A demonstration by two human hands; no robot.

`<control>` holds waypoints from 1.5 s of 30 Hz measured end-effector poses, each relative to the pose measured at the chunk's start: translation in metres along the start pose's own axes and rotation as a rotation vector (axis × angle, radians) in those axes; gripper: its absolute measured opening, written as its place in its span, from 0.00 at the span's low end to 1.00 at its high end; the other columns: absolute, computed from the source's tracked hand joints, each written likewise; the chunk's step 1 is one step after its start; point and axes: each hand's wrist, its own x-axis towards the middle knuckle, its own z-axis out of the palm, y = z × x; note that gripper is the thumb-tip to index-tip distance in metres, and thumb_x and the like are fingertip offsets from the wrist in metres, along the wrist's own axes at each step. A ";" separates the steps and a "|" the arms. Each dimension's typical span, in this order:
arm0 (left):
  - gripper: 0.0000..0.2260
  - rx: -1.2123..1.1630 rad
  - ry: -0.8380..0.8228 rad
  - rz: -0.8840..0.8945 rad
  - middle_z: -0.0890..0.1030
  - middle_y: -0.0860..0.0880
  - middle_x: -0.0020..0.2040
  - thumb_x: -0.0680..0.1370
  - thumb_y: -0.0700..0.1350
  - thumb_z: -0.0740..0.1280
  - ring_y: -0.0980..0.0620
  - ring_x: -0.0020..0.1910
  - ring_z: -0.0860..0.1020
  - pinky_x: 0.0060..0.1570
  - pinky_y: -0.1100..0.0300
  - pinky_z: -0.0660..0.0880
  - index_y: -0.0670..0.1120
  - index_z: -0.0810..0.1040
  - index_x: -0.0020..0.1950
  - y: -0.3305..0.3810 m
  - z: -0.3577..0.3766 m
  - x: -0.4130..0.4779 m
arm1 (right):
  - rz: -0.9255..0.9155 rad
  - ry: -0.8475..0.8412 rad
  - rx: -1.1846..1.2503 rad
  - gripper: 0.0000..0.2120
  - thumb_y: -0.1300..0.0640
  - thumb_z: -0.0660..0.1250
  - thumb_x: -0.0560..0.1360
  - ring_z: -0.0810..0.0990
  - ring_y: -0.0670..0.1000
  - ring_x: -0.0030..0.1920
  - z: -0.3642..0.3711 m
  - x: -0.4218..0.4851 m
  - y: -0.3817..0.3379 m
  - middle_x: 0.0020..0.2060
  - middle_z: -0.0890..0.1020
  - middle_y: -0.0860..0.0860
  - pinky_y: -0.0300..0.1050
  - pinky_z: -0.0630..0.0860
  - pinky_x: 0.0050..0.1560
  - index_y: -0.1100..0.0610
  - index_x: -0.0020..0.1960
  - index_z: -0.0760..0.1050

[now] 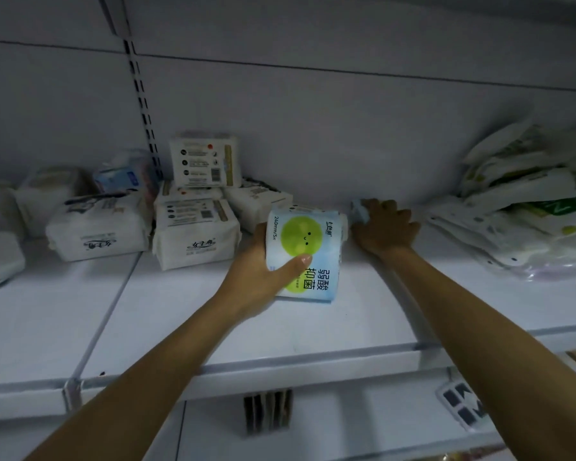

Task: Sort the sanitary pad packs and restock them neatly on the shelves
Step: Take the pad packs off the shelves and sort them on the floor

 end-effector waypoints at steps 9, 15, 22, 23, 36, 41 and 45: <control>0.18 0.167 0.209 -0.007 0.81 0.55 0.49 0.71 0.51 0.75 0.54 0.48 0.81 0.48 0.53 0.79 0.50 0.72 0.57 0.014 -0.006 -0.011 | -0.135 0.475 1.013 0.14 0.54 0.66 0.72 0.79 0.50 0.49 -0.107 -0.089 -0.038 0.48 0.79 0.46 0.50 0.78 0.50 0.50 0.57 0.76; 0.19 -0.007 0.399 0.035 0.79 0.58 0.49 0.73 0.60 0.68 0.55 0.48 0.80 0.49 0.50 0.79 0.56 0.67 0.58 0.070 -0.045 -0.069 | -0.590 0.614 0.854 0.28 0.45 0.67 0.72 0.70 0.53 0.65 -0.114 -0.216 -0.103 0.66 0.72 0.53 0.57 0.70 0.62 0.54 0.69 0.70; 0.36 -0.517 0.310 0.111 0.81 0.45 0.60 0.69 0.73 0.60 0.46 0.60 0.79 0.53 0.56 0.78 0.47 0.76 0.63 0.095 -0.186 -0.201 | -0.900 0.374 1.135 0.16 0.53 0.57 0.81 0.68 0.51 0.69 -0.102 -0.362 -0.240 0.67 0.73 0.50 0.53 0.66 0.68 0.51 0.66 0.73; 0.39 -0.486 0.354 0.104 0.80 0.44 0.61 0.66 0.74 0.64 0.46 0.61 0.78 0.54 0.55 0.77 0.46 0.75 0.65 0.095 -0.207 -0.226 | -0.901 0.327 1.192 0.14 0.56 0.60 0.80 0.70 0.49 0.67 -0.106 -0.383 -0.259 0.64 0.75 0.49 0.50 0.68 0.66 0.52 0.64 0.75; 0.21 -0.235 0.870 -0.089 0.83 0.44 0.54 0.72 0.56 0.66 0.45 0.52 0.82 0.50 0.49 0.80 0.45 0.77 0.59 0.101 -0.434 -0.541 | -0.914 -1.497 1.272 0.44 0.38 0.79 0.57 0.81 0.55 0.58 -0.090 -0.597 -0.472 0.58 0.82 0.51 0.55 0.78 0.58 0.56 0.66 0.71; 0.18 0.092 1.176 -0.257 0.80 0.48 0.53 0.76 0.55 0.67 0.62 0.44 0.82 0.39 0.64 0.77 0.48 0.70 0.62 0.084 -0.490 -0.611 | -0.900 -1.400 1.369 0.15 0.64 0.75 0.70 0.84 0.46 0.44 -0.062 -0.676 -0.536 0.47 0.85 0.49 0.43 0.82 0.42 0.53 0.52 0.75; 0.21 0.303 1.329 -0.432 0.75 0.58 0.50 0.77 0.54 0.67 0.67 0.40 0.76 0.32 0.75 0.71 0.49 0.66 0.66 0.048 -0.534 -0.645 | -0.949 -1.066 1.166 0.34 0.50 0.80 0.63 0.79 0.46 0.52 -0.010 -0.715 -0.595 0.53 0.77 0.45 0.46 0.81 0.47 0.51 0.62 0.66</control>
